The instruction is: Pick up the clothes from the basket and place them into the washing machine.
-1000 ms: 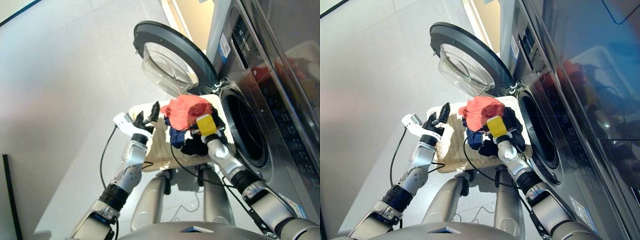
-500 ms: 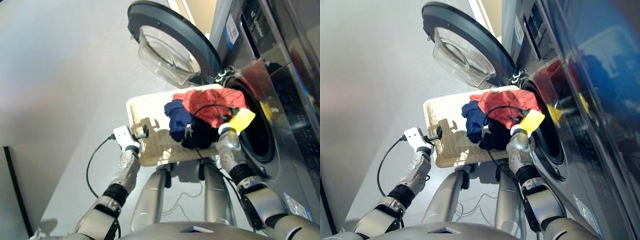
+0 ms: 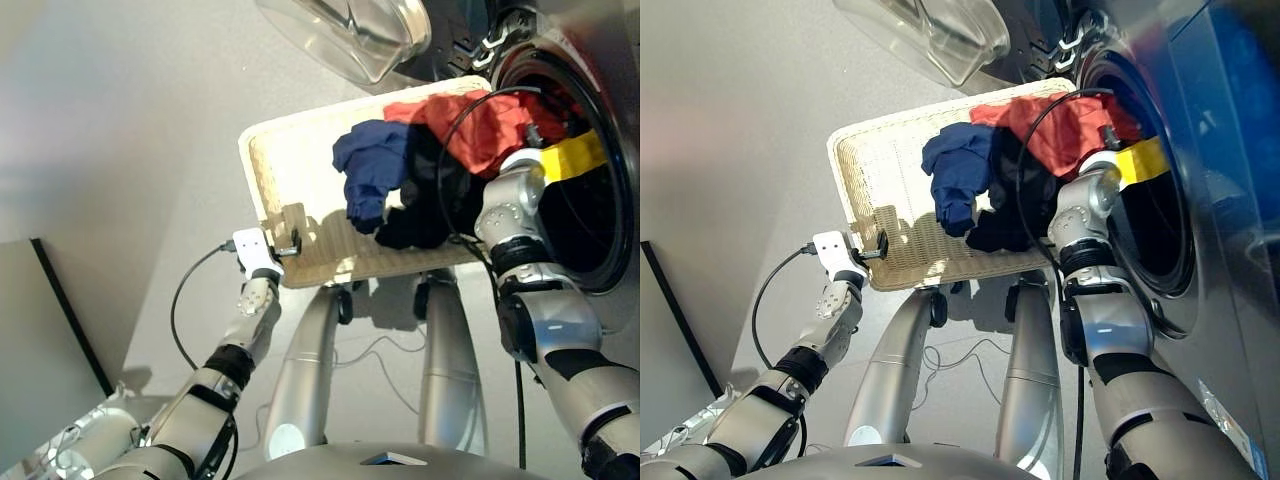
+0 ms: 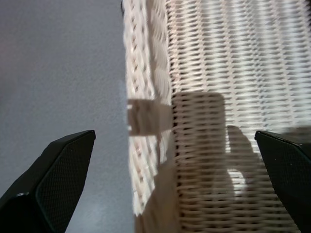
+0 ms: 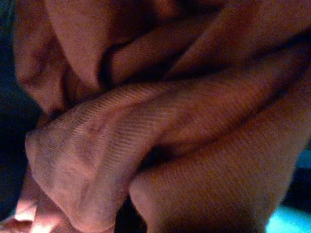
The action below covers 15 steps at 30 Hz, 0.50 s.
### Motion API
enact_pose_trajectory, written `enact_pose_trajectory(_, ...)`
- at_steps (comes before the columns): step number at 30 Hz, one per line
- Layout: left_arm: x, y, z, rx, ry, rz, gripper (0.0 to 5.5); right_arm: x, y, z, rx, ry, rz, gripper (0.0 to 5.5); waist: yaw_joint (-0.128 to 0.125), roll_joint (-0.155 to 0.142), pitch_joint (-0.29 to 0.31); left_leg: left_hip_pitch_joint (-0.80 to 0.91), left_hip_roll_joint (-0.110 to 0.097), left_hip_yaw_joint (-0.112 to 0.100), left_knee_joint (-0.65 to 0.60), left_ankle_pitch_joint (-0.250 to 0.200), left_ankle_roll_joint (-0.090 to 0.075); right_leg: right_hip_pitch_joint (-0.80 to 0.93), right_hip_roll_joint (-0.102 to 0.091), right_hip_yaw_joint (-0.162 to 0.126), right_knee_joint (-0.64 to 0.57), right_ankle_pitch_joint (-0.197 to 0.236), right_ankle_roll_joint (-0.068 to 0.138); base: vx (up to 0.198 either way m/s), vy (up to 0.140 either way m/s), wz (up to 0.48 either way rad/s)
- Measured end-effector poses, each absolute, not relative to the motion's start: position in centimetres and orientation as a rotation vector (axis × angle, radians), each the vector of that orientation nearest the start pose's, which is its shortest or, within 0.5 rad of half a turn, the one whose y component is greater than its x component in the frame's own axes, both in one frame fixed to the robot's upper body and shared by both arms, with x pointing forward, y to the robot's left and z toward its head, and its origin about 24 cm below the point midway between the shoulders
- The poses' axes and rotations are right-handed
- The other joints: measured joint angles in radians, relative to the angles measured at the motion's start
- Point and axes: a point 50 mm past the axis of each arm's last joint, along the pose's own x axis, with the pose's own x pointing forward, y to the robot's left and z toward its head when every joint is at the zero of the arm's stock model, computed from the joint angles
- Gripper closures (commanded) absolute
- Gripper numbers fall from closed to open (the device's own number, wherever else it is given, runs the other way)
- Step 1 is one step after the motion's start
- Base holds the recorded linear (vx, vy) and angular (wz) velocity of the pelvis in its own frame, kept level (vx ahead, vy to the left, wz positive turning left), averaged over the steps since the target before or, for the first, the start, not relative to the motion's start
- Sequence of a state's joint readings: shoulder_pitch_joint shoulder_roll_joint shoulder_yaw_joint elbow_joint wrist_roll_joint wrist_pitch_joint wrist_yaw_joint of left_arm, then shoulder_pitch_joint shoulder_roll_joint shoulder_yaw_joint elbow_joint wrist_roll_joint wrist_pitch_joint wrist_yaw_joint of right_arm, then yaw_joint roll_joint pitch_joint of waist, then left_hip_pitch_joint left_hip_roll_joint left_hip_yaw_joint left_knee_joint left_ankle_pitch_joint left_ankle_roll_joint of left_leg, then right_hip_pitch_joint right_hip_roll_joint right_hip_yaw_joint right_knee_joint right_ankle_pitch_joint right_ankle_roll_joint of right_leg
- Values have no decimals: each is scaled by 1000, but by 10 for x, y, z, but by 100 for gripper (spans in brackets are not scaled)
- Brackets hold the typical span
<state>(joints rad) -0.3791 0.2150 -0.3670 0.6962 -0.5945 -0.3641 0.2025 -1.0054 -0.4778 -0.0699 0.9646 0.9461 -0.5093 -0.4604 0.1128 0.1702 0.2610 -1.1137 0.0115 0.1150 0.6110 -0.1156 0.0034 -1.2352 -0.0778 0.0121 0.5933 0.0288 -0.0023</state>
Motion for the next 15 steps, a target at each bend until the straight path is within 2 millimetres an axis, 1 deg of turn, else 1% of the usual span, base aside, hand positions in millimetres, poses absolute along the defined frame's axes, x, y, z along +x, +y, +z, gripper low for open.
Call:
enact_pose_trajectory(2,306,150,4,-188,87,62,0,363,-320,241,660,-622,-810,550,6,3,1,-10,-5,10,8,-7,7,-14,1,19,2,4,9,21,26,-81)
enact_pose_trajectory(3,305,154,2,-182,94,73,0,353,-333,255,656,-698,-871,550,3,3,1,-12,-5,19,9,-8,8,-18,2,23,-1,6,13,0,0,0)
enact_pose_trajectory(4,306,154,2,-178,95,74,0,342,-340,263,713,-790,-951,550,3,5,3,-12,-6,24,10,-11,13,-19,7,26,-2,6,17,0,0,0)
enact_pose_trajectory(7,305,154,2,-170,94,80,0,332,-347,263,735,-811,-1101,550,0,5,3,-14,-13,27,15,-19,23,-22,5,46,-4,5,34,0,0,0)
enact_pose_trajectory(9,306,154,2,-168,96,83,0,332,-348,260,721,-793,-1130,550,-7,5,3,-13,-16,36,20,-26,30,-22,3,56,-4,6,39,0,0,0)
enact_pose_trajectory(10,306,154,2,-169,95,83,0,333,-348,258,701,-785,-1116,192,-11,5,3,-13,-16,41,20,-28,33,-21,2,60,-3,8,41,0,0,0)
enact_pose_trajectory(11,307,154,2,-166,96,82,0,335,-347,254,664,-764,-1097,0,-17,5,3,-11,-16,43,20,-29,34,-19,2,61,-4,9,42,0,0,0)
enact_pose_trajectory(15,314,150,10,-164,72,63,0,355,-337,228,541,-594,-950,0,-49,4,3,2,-16,45,19,-30,36,-7,1,63,-3,11,44,0,0,0)
